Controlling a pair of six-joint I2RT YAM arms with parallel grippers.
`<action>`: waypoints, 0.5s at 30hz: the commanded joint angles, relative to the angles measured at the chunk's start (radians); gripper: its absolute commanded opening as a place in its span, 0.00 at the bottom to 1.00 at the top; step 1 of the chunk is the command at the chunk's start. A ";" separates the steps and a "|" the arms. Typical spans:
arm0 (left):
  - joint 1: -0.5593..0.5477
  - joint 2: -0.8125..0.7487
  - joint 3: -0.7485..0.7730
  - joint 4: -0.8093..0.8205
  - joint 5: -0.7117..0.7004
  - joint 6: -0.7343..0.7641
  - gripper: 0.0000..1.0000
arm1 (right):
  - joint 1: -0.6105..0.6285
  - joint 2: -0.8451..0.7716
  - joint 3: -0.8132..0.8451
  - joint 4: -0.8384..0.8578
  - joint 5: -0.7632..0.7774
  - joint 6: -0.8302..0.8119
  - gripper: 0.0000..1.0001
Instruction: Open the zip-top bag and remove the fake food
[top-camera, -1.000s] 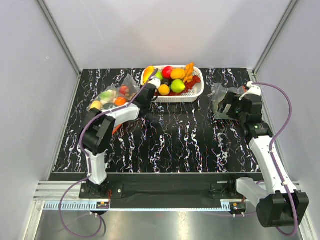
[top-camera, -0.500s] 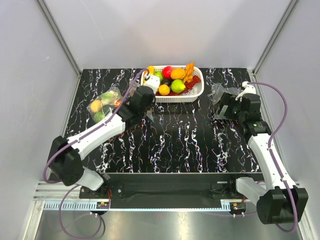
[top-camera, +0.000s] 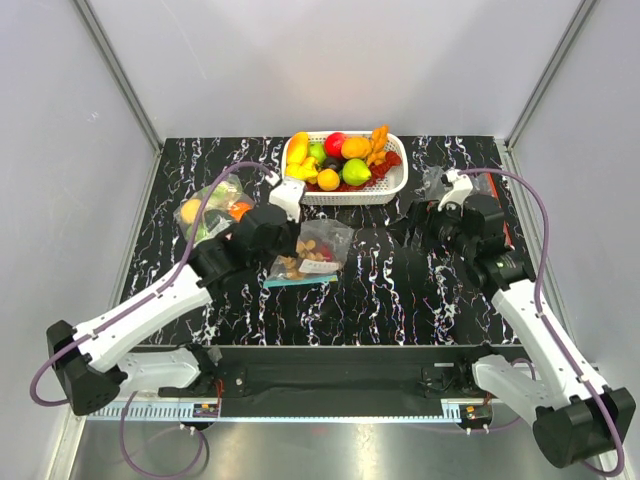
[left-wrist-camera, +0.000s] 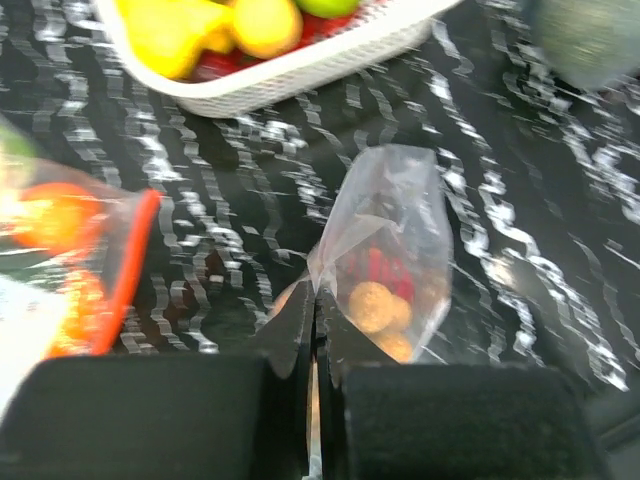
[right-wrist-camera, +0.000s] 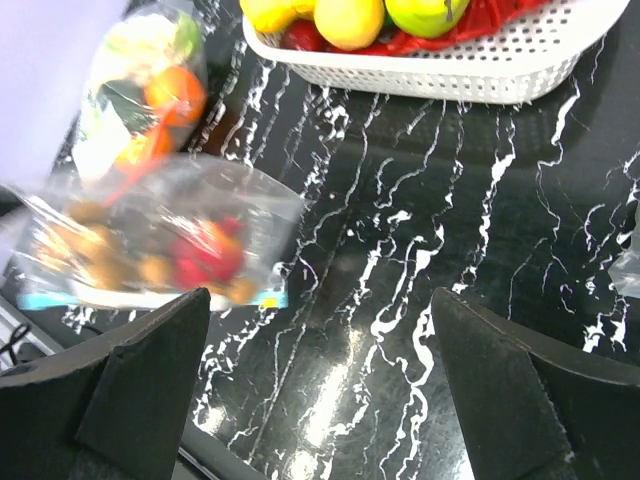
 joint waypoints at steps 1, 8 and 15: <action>-0.051 0.041 -0.039 0.017 0.102 -0.058 0.00 | 0.006 -0.036 -0.018 0.015 -0.032 0.020 1.00; -0.119 0.234 -0.058 0.089 0.021 -0.078 0.00 | 0.023 -0.059 -0.094 -0.010 -0.017 0.039 1.00; -0.098 0.386 0.005 -0.073 -0.393 -0.230 0.00 | 0.055 0.006 -0.165 0.044 0.011 0.105 1.00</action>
